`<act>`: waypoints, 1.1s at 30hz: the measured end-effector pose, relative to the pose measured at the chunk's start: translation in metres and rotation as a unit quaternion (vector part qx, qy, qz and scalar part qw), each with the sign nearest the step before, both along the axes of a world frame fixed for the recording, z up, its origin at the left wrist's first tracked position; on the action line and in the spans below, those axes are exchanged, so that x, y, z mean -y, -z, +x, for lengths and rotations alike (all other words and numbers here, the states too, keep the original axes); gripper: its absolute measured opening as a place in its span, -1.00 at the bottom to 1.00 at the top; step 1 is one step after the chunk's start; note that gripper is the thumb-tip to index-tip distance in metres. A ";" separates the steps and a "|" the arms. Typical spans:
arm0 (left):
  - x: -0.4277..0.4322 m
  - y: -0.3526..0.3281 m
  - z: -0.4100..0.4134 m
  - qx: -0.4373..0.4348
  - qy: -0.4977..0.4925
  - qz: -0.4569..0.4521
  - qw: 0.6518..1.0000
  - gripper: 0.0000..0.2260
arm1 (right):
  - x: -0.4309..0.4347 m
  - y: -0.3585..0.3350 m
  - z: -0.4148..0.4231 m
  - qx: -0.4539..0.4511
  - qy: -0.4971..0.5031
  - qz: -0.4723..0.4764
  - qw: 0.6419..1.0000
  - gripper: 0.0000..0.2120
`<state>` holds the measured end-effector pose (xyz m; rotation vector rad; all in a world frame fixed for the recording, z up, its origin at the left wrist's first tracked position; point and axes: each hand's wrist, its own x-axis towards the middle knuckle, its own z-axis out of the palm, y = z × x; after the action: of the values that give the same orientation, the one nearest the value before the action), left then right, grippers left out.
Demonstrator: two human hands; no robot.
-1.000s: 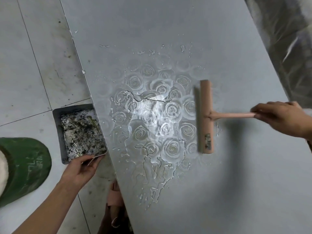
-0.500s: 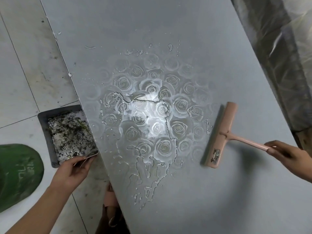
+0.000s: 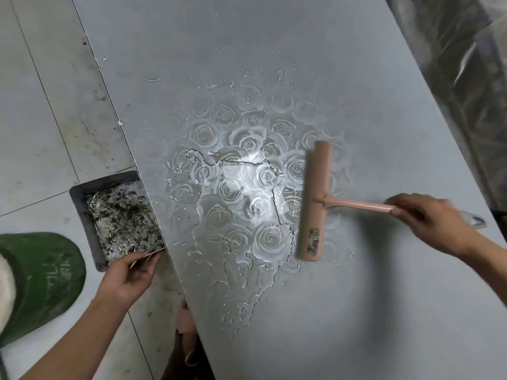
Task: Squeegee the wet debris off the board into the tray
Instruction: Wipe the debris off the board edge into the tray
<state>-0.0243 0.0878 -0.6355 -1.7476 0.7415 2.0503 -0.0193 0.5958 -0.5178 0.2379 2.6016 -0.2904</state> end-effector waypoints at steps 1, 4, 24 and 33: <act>0.000 0.001 0.001 0.003 -0.002 -0.002 1.000 -0.88 | -0.013 -0.008 0.005 0.006 0.018 0.015 1.000 -0.89; 0.003 0.005 0.001 0.014 0.000 -0.003 1.000 -0.87 | -0.035 -0.022 0.015 0.032 0.056 0.079 0.995 -0.89; 0.010 -0.001 0.019 0.021 0.040 0.008 0.999 -0.72 | 0.091 -0.024 0.093 -0.056 0.056 0.025 0.997 -0.82; 0.008 0.005 0.028 -0.011 0.036 0.022 0.999 -0.83 | 0.143 -0.003 0.021 -0.148 -0.123 0.018 0.981 -0.90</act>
<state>0.0035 0.0796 -0.6400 -1.6523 0.7501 2.0261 0.0019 0.4525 -0.5143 -0.1252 2.8936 -0.2044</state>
